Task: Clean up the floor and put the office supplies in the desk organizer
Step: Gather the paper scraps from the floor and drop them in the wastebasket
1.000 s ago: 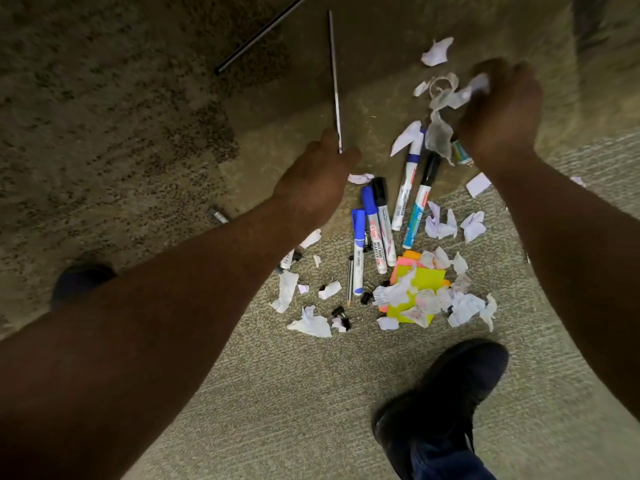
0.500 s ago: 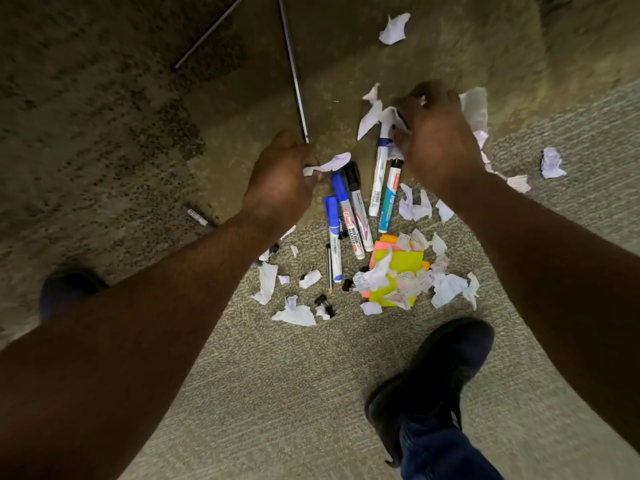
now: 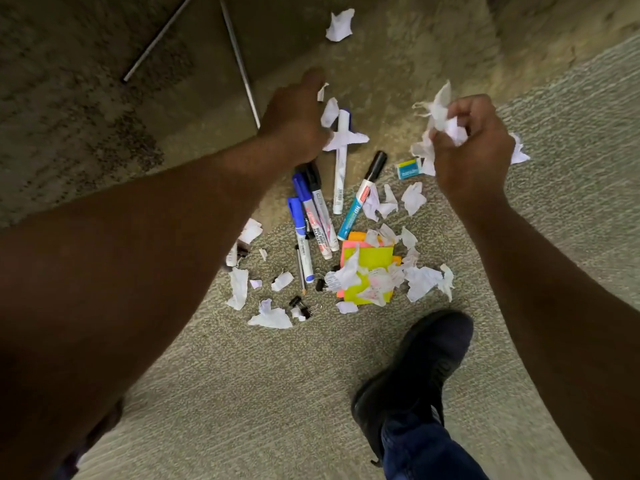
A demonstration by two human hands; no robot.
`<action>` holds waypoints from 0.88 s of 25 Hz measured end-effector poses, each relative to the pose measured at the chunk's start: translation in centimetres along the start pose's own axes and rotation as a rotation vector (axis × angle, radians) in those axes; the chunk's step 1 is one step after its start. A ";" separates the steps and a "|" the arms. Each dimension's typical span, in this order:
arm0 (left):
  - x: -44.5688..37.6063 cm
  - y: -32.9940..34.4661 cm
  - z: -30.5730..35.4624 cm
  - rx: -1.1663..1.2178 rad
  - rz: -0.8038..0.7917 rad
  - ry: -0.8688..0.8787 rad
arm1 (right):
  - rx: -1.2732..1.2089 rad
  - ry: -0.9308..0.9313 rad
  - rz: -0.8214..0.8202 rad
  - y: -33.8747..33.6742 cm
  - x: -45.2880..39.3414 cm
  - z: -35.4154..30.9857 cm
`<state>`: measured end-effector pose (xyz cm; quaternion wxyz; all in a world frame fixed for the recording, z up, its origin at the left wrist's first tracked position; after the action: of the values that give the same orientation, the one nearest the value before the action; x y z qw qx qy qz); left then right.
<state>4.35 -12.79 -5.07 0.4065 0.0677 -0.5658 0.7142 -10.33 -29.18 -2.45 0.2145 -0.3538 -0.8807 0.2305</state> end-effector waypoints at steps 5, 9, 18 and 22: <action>0.2 1.6 1.1 -0.098 0.133 0.103 | 0.265 0.024 -0.312 -1.4 -0.5 3.2; 1.2 1.9 1.2 -0.227 0.110 0.158 | 0.482 -0.092 -0.378 -0.8 -1.2 3.7; 9.4 -0.7 -0.2 0.805 -0.089 -0.360 | 0.379 0.146 -0.289 -5.0 1.9 2.4; 13.9 -4.4 -2.6 1.094 -0.120 -0.479 | -0.047 0.475 -0.288 -5.1 6.0 -2.6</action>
<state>-1.01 -3.38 5.05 0.2133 0.4581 -0.1870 0.8424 -15.59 -27.49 3.78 0.4373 -0.2738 -0.8521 0.0875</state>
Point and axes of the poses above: each hand's wrist, its own x-axis away from the middle knuckle, its own y-axis out of the palm, z = x × y, the point moved 1 cm from there along -x, towards the middle knuckle, and after that the axes turned 15 degrees about -x, right-handed, at the moved point
